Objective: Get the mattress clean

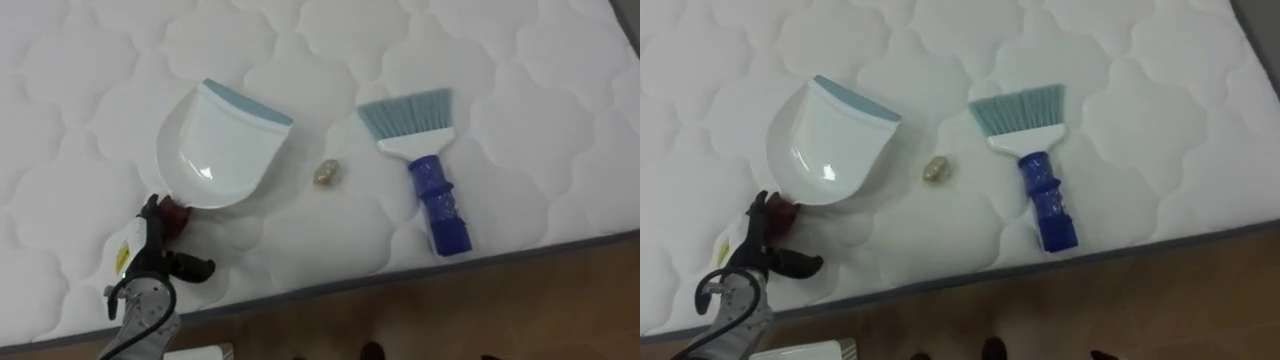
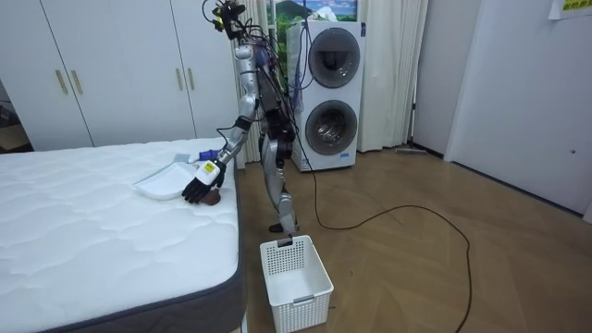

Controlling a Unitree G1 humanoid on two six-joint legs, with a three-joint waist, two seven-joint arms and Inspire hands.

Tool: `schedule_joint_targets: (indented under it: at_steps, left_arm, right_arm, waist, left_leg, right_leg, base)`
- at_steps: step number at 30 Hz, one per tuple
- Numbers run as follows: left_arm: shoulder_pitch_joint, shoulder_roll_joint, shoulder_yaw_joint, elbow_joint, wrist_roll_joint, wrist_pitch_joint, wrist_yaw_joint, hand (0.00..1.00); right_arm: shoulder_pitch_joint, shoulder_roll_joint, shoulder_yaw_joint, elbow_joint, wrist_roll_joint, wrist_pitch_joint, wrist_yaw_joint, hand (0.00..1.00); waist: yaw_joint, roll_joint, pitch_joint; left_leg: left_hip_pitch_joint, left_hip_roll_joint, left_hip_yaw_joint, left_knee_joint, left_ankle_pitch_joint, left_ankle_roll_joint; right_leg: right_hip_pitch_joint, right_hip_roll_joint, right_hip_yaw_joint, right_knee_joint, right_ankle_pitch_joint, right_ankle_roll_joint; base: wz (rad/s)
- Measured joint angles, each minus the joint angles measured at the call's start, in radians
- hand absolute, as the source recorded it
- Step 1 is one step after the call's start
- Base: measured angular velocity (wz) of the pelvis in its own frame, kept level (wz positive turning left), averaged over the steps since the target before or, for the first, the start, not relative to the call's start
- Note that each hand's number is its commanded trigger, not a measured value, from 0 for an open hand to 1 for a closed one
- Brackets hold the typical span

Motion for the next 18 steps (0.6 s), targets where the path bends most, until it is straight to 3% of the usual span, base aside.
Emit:
schedule_joint_targets:
  at_steps: [18]
  left_arm:
    - [-0.022,0.007,-0.022,0.016,0.0,-0.001,0.016,0.0]
  right_arm:
    - [-0.009,-0.001,0.038,-0.002,0.031,-0.009,-0.021,0.0]
  waist:
    - [0.0,0.0,-0.0014]
  left_leg:
    - [-0.03,-0.001,0.001,0.023,0.001,0.002]
  right_leg:
    - [-0.021,-0.004,-0.002,0.003,0.0,0.0]
  base:
    - [0.0]
